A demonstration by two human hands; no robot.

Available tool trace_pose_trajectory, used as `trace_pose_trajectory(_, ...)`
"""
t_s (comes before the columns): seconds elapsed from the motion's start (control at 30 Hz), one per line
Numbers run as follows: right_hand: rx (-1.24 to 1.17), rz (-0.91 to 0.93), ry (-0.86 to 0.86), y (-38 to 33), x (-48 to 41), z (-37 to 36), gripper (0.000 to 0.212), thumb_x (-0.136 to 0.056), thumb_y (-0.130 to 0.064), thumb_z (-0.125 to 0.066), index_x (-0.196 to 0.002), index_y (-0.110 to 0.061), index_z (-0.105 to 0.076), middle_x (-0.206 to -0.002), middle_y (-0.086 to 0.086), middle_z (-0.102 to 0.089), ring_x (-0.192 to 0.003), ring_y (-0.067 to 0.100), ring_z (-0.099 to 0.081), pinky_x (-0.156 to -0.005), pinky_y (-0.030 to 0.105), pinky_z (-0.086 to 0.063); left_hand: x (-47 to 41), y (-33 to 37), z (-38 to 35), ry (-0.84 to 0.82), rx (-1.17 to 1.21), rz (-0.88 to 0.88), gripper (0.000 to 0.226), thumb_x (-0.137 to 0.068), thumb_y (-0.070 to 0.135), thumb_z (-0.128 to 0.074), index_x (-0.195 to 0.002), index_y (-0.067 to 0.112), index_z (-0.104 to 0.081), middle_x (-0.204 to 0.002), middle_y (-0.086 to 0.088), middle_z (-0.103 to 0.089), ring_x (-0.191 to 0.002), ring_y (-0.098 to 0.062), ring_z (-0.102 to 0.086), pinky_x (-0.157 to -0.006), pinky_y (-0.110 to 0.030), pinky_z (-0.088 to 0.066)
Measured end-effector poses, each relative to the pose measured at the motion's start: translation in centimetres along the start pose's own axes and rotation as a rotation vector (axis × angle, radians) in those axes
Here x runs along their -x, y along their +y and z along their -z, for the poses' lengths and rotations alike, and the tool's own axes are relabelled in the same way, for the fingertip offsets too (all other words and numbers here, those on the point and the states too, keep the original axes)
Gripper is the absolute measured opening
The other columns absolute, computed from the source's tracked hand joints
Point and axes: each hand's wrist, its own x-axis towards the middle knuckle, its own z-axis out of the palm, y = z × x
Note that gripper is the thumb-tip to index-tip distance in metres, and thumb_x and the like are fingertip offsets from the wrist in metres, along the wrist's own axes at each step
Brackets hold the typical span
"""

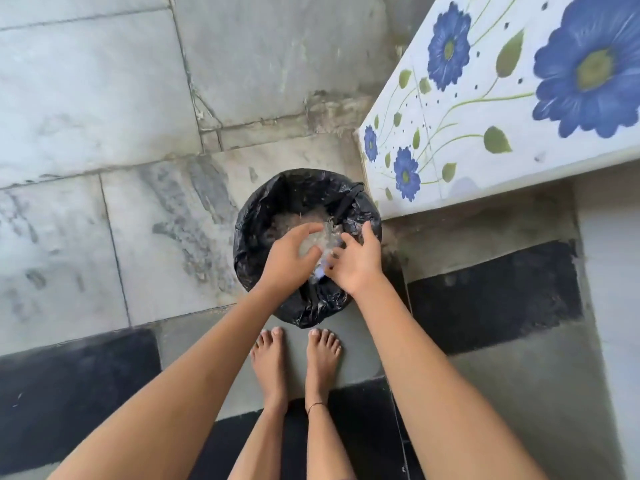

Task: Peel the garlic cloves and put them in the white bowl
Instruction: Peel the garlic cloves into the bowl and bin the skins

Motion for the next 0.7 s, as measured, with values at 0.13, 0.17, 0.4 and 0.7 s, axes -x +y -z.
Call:
trace_pose_trajectory(0.13, -0.011, -0.026, 0.002, 0.0, -2.4, 1.2, 0.070, -0.096, -0.061, -0.020, -0.146, -0.014, -0.029, -0.055, 0.006, -0.059, -0.045, 0.017, -0.051, -0.058, 0.029, -0.032, 0.0, -0.8, -1.7, -0.012, 0.067, -0.099, 0.047, -0.081, 0.022, -0.046, -0.126, 0.017, -0.057, -0.129, 0.010, -0.053, -0.118, 0.003, -0.043, -0.096, 0.001, -0.025)
trace_pose_trajectory(0.17, -0.058, -0.043, -0.017, 0.0, -2.6, 1.3, 0.069, -0.096, -0.061, -0.021, -0.145, -0.014, -0.032, -0.070, 0.010, -0.065, -0.052, 0.019, -0.057, -0.063, 0.033, -0.035, -0.1, -0.4, -2.1, -0.010, 0.092, -0.131, 0.047, -0.083, 0.023, -0.045, -0.127, 0.017, -0.056, -0.130, 0.010, -0.052, -0.120, 0.003, -0.042, -0.099, 0.000, -0.025)
trace_pose_trajectory(0.4, -0.154, -0.085, -0.035, -0.1, -2.4, 1.5, 0.077, -0.093, -0.065, -0.022, -0.144, -0.008, -0.034, -0.149, 0.017, -0.035, -0.139, 0.033, -0.029, -0.113, 0.045, -0.022, -1.7, -3.9, -4.2, -0.135, -0.237, 0.009, 0.054, -0.092, 0.045, -0.031, -0.140, 0.023, -0.044, -0.150, -0.006, -0.037, -0.140, -0.019, -0.029, -0.114, -0.043, -0.024)
trace_pose_trajectory(0.7, -0.148, -0.050, -0.089, 0.4, -1.6, 1.4, 0.071, -0.095, -0.060, -0.024, -0.139, -0.008, -0.041, -0.140, 0.018, -0.044, -0.131, 0.032, -0.040, -0.107, 0.043, -0.030, -0.6, -2.7, -4.1, -0.273, -0.106, -0.236, 0.057, -0.092, 0.046, -0.027, -0.143, 0.026, -0.038, -0.151, -0.002, -0.035, -0.141, -0.015, -0.027, -0.116, -0.038, -0.018)
